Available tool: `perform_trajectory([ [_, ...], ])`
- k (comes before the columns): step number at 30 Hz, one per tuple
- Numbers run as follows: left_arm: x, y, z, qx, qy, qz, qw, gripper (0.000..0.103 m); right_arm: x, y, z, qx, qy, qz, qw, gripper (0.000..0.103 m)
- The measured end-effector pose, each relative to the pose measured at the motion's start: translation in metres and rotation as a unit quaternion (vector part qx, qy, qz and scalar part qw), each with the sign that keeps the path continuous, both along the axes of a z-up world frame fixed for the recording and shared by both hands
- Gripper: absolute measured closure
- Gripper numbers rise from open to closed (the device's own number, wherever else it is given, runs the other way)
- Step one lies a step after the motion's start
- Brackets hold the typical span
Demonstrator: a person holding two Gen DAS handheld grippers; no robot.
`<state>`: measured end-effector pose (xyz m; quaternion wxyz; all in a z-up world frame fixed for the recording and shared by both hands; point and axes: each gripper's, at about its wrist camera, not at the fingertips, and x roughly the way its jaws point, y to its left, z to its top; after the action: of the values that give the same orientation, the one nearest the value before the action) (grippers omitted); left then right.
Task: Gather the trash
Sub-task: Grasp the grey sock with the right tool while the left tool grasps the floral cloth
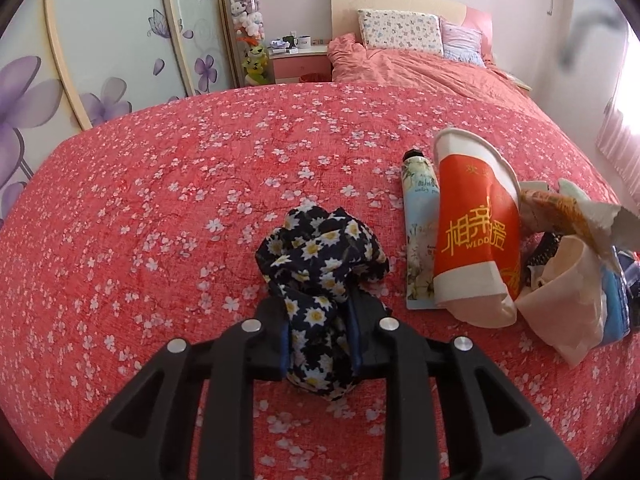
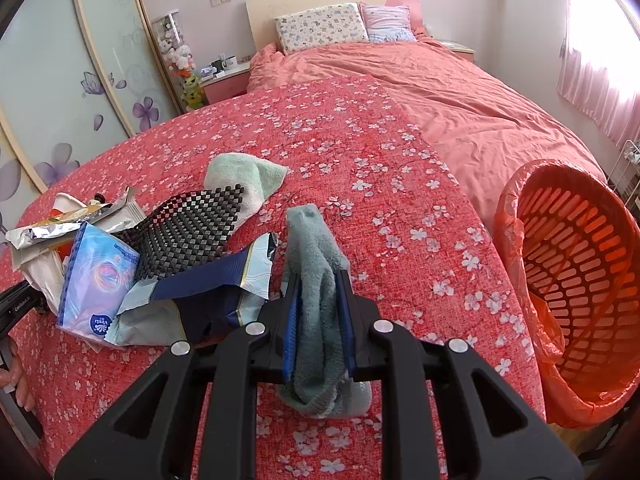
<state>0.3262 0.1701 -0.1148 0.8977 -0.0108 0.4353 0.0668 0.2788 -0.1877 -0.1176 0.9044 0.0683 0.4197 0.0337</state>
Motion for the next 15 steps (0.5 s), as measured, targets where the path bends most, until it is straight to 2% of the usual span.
perform_trajectory([
  [6,0.0,0.002,0.0,-0.004,0.0,0.001,1.0,0.079,0.0,-0.001,0.0,0.009,0.0,0.0,1.0,0.084],
  [15,-0.002,0.018,0.0,-0.03,-0.005,0.009,0.9995,0.079,0.001,-0.003,0.0,0.009,0.0,0.001,1.0,0.083],
])
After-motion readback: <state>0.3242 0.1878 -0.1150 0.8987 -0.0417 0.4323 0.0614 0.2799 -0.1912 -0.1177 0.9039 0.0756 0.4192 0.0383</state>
